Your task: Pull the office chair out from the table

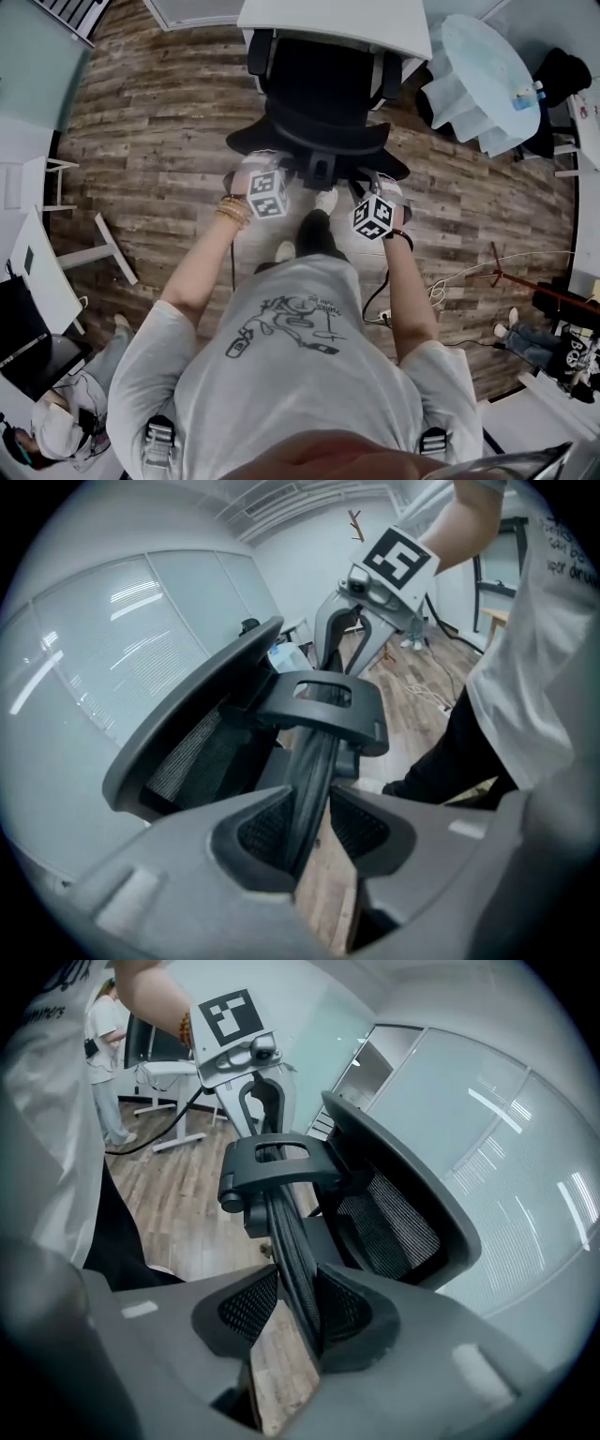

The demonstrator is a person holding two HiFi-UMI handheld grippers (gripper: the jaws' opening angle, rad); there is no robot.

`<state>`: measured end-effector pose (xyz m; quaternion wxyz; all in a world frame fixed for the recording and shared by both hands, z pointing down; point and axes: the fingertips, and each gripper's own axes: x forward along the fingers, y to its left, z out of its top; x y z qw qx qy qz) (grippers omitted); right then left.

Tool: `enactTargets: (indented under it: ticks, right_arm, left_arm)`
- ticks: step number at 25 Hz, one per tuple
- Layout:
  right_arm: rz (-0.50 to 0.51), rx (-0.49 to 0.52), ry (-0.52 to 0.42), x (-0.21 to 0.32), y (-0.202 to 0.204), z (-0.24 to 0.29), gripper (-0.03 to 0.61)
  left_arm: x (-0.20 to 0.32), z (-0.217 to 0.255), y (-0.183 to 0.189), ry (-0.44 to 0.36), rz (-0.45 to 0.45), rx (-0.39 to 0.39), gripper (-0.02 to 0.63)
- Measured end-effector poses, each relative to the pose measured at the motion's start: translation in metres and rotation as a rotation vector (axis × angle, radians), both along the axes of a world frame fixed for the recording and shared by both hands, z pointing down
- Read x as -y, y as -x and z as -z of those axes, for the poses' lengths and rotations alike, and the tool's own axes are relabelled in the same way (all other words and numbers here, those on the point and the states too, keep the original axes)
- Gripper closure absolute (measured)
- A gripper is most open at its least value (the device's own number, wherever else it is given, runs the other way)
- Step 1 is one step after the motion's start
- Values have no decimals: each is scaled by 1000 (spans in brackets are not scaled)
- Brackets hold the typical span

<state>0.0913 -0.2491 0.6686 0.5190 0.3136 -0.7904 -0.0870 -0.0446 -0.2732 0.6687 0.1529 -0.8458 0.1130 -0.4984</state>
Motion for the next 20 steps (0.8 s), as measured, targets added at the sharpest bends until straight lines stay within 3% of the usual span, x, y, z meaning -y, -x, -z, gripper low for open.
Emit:
enactTargets:
  ticks: [5,20]
  right_arm:
    - [-4,-17,35,-36,-4,1,446]
    - [0,-5,20,-157,-10,6,439]
  left_arm:
    - [-38,2,-4,15,-3,0,494]
    - [-170,6,-8,8,31,-6,497]
